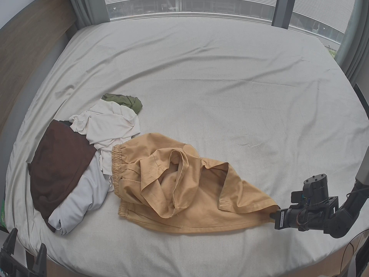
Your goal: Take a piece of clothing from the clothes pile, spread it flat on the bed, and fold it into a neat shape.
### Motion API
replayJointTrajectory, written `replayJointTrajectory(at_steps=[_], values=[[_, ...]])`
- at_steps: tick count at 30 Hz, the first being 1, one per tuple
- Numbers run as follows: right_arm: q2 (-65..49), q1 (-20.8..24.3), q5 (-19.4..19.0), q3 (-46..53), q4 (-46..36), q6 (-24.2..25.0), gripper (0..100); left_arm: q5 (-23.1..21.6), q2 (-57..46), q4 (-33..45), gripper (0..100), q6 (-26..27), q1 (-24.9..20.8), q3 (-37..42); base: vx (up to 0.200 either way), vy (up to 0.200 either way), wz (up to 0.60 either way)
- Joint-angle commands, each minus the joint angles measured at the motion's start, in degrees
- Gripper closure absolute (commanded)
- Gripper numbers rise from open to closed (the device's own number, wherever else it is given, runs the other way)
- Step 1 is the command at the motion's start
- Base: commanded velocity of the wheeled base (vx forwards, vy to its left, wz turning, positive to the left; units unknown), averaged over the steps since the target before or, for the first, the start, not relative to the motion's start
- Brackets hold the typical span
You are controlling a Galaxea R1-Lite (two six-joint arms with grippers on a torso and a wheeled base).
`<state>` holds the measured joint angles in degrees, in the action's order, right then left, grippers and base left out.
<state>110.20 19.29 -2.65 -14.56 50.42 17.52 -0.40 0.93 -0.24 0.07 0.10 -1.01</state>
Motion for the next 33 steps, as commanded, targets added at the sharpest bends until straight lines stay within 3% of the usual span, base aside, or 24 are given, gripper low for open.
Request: replayJointTrajectory(at_steps=[1, 14, 15, 24, 28, 33], values=[[0.45, -0.21, -0.08, 0.23, 0.03, -0.03, 100, 0.05, -0.93, -0.02, 0, -0.07, -0.01, 1.01, 0.000, 0.000, 0.00], [1.59, 0.67, -0.69, 0.41, 1.87, 0.24, 100, 0.05, -0.93, -0.02, 0, -0.07, -0.01, 1.01, 0.000, 0.000, 0.00], [1.59, 0.67, -0.69, 0.41, 1.96, 0.32, 0, -0.04, -0.93, -0.02, 0, -0.07, -0.01, 1.01, 0.000, 0.000, 0.00], [-1.66, 4.09, 0.27, 4.71, 11.19, 1.38, 0, -0.04, -0.93, -0.02, 0, -0.34, -0.01, 1.01, 0.000, 0.000, 0.00], [-4.65, 6.64, 1.59, 8.23, 20.77, 1.20, 0, -0.30, -0.93, -0.02, 0, 0.01, -0.01, 1.01, 0.000, 0.000, 0.00], [-6.93, 9.45, 1.24, 8.05, 25.69, 1.20, 0, -0.92, -0.93, -0.02, 0, 0.28, -0.01, 1.01, 0.000, 0.000, 0.00]])
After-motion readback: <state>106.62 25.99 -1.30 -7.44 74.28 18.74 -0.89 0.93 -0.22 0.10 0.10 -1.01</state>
